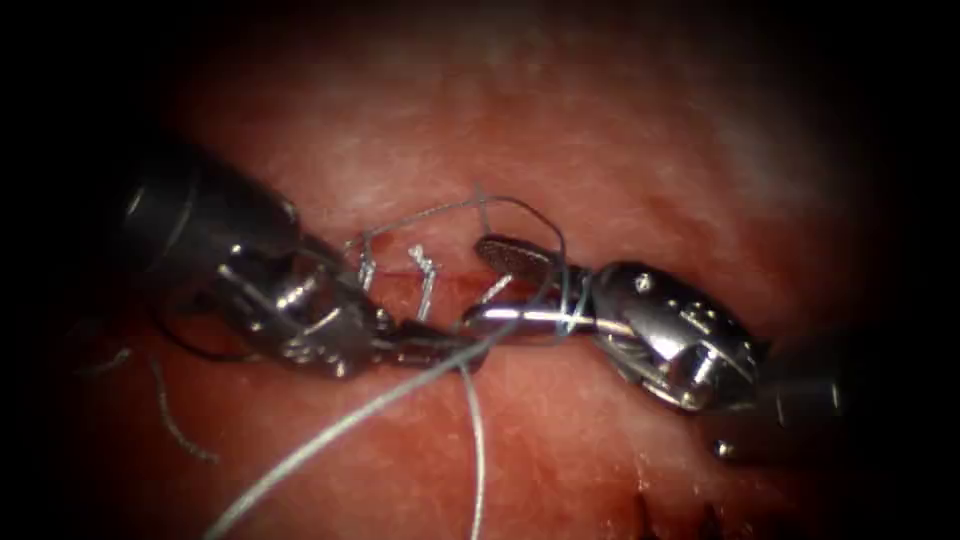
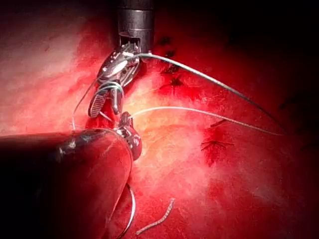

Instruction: Wound Closure

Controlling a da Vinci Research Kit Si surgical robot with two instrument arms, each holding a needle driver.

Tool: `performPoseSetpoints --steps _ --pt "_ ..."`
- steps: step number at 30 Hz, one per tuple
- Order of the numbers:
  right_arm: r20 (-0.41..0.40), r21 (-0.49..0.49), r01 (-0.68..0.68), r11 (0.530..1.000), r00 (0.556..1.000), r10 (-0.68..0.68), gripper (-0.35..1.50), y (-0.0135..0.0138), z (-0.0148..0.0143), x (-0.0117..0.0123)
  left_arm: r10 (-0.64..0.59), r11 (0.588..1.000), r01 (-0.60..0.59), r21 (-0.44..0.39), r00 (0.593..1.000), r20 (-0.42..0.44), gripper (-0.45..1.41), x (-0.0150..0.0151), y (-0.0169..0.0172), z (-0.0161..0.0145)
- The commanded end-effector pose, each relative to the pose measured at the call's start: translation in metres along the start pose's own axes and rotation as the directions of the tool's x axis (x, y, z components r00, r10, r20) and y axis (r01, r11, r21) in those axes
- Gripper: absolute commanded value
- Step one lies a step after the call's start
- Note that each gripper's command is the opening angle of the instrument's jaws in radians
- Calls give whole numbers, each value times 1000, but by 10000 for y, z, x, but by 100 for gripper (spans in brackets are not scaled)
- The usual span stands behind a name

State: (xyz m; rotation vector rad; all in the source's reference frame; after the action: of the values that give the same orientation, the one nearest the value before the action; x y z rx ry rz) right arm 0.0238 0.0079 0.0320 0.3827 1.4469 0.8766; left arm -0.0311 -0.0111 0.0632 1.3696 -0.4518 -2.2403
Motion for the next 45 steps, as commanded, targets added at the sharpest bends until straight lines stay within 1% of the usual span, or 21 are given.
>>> performPoseSetpoints --steps 1,5,9,12,15,22,28,30,36,37,38,39,40,41,42,45 --pt "9 -16 -6 1000 1000 6 37 -2 4 -13 -12 1000 12 1 1000 11 -45 2 12 6" --pt "39 -72 -11 997 999 14 37 10 6 -17 -35 999 35 6 999 27 -45 -3 12 8" --pt "34 -91 -36 995 999 40 39 20 7 -25 -46 999 46 10 998 39 -45 -6 10 9" --pt "37 -96 -48 994 998 52 39 20 10 -30 -55 998 54 13 997 46 -45 -9 9 11" --pt "43 -103 -53 993 997 58 39 20 12 -31 -58 998 57 15 997 53 -45 -10 8 13" --pt "47 -173 -49 984 997 58 37 24 14 -30 -73 997 72 20 995 63 -45 -11 8 15" --pt "88 -248 -46 968 994 70 37 24 24 -30 -79 997 78 20 995 63 -45 -13 8 16" --pt "99 -262 -46 964 992 74 39 23 29 -31 -84 996 83 20 995 60 -45 -14 9 16" --pt "146 -288 17 958 989 26 39 20 49 -31 -87 996 86 19 995 56 -45 -15 12 17" --pt "149 -292 23 956 989 21 36 19 50 -31 -87 996 86 19 995 55 -45 -15 12 16" --pt "154 -292 29 956 988 17 9 19 50 -30 -87 996 86 19 995 55 -45 -15 12 16" --pt "158 -289 40 956 987 6 -33 18 50 -30 -92 996 91 19 994 54 -45 -15 12 15" --pt "168 -291 65 954 986 -16 -35 16 48 -30 -92 996 91 19 994 54 -45 -16 12 14" --pt "186 -348 131 928 980 -69 -35 11 44 -31 -98 995 97 18 994 53 -45 -17 12 13" --pt "195 -356 148 923 977 -82 -35 9 43 -31 -104 995 103 19 993 52 -45 -17 12 13" --pt "180 -395 171 903 978 -106 -35 -2 38 -26 -122 992 122 15 992 42 -45 -22 9 5"
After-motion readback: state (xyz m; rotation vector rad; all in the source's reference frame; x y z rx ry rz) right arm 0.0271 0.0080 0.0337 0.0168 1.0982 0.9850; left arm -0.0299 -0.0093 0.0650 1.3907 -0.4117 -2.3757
